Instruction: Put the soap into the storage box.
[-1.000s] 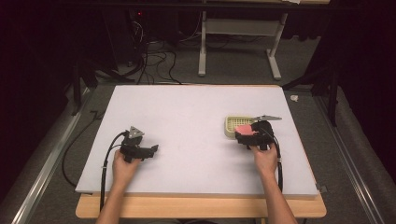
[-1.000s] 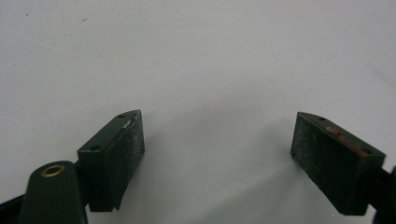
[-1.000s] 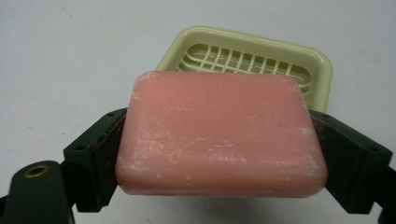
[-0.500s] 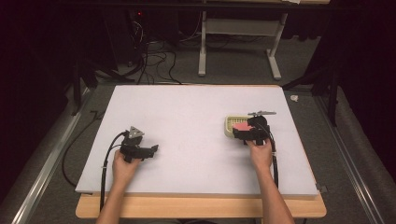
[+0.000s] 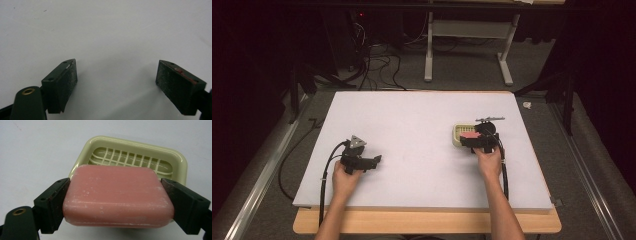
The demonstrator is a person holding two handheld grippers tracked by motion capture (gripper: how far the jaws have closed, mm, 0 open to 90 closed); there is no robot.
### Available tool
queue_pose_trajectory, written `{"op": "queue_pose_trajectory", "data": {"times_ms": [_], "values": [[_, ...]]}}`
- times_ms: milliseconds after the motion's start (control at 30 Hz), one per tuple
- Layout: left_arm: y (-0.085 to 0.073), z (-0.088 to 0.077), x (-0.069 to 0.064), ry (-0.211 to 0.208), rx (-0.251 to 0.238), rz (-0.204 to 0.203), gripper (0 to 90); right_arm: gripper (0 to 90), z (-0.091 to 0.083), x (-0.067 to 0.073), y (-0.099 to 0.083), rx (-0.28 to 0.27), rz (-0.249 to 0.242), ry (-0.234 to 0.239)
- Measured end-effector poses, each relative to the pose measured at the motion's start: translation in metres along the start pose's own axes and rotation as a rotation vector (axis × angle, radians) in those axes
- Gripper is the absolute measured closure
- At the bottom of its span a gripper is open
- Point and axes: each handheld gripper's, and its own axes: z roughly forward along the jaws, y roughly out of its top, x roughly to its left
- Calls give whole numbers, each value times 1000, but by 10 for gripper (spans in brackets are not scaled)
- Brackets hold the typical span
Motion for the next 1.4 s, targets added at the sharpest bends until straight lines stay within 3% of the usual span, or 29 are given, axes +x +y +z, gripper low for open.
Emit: {"op": "queue_pose_trajectory", "data": {"times_ms": [667,967,1400], "values": [[0,0,0,0,0,0,179,136,-4,-4,-2,-35,22,-5],[0,0,0,0,0,0,179,143,-20,0,-4,-101,-25,1],[0,0,0,0,1,1,179,148,-38,5,-11,-156,-44,35]]}}
